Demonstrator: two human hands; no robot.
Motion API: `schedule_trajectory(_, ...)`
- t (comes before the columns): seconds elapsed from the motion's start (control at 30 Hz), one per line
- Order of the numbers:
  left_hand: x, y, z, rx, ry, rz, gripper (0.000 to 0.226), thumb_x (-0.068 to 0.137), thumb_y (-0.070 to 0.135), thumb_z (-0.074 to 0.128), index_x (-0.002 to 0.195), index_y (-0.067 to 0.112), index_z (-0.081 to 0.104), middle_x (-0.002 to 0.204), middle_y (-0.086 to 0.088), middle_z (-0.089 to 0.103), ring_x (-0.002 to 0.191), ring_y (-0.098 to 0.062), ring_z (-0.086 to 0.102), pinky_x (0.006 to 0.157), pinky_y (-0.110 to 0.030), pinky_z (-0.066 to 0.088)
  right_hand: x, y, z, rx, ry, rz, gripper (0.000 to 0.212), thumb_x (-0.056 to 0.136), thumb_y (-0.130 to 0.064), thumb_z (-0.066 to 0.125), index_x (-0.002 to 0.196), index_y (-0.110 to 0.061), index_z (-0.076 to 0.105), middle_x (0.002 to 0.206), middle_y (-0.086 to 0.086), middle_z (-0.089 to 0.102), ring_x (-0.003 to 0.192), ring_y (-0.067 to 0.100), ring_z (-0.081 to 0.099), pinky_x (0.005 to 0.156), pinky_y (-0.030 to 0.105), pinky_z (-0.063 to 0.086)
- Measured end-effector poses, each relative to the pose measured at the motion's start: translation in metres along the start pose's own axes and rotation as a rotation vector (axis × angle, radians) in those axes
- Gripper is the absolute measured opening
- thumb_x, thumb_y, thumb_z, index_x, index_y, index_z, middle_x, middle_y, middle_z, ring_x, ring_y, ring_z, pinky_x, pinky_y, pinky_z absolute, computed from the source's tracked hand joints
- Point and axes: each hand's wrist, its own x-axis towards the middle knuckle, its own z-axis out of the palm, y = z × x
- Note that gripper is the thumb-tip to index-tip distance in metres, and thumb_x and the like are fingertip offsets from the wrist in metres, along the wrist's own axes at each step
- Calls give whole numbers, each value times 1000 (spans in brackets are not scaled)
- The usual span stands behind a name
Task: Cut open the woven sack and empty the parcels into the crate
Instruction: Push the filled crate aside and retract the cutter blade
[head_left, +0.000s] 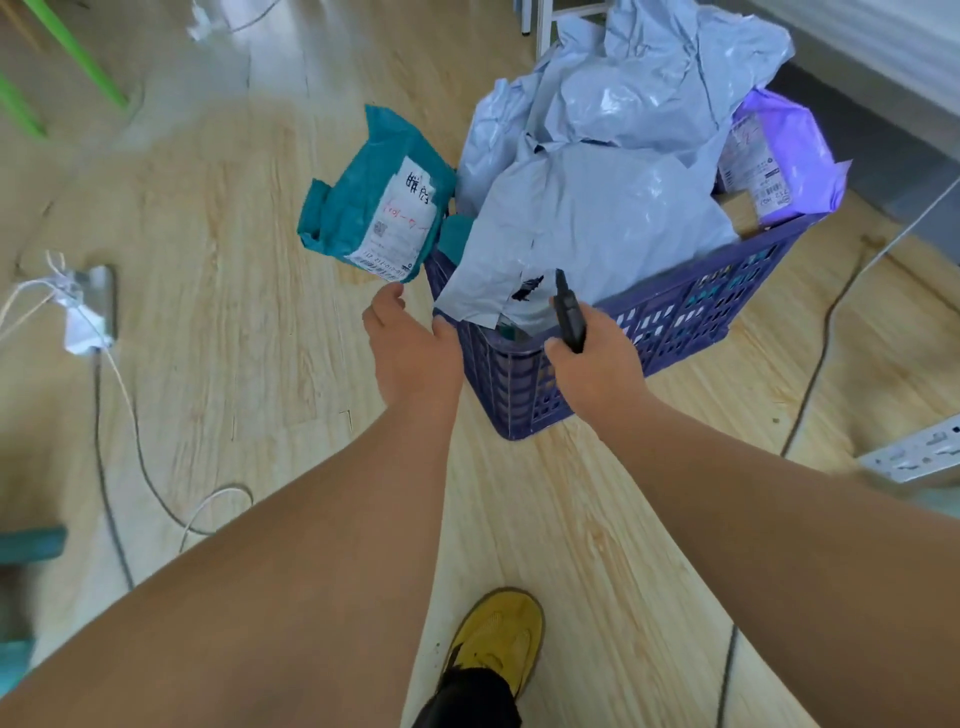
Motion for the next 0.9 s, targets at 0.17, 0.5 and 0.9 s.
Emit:
schedule_trajectory(0.17, 18, -8, -16, 86, -56, -65, 54, 89, 14, 55, 139, 17, 33, 138, -7, 38, 114, -24, 52, 86, -34, 45, -6, -16, 15, -102, -152, -118, 15, 93, -15, 49, 103, -25, 53, 79, -4, 49, 64, 16, 48, 55, 30, 39)
schedule_trajectory(0.5, 3, -33, -8, -26, -324, -197, 63, 87, 9, 54, 145, 20, 31, 140, -7, 42, 109, -20, 51, 81, -32, 46, -8, -19, 27, -356, -354, -91, 44, 93, -17, 52, 136, -15, 44, 134, 6, 44, 97, 18, 43, 83, 33, 39)
schedule_trajectory(0.9, 39, 10, 54, -449, -731, -428, 44, 80, -10, 43, 120, 4, 54, 121, -20, 59, 109, -30, 57, 104, -45, 43, 28, -19, 21, -29, -226, 200, 47, 89, -6, 52, 133, -21, 47, 97, 6, 59, 77, 17, 54, 58, 24, 39)
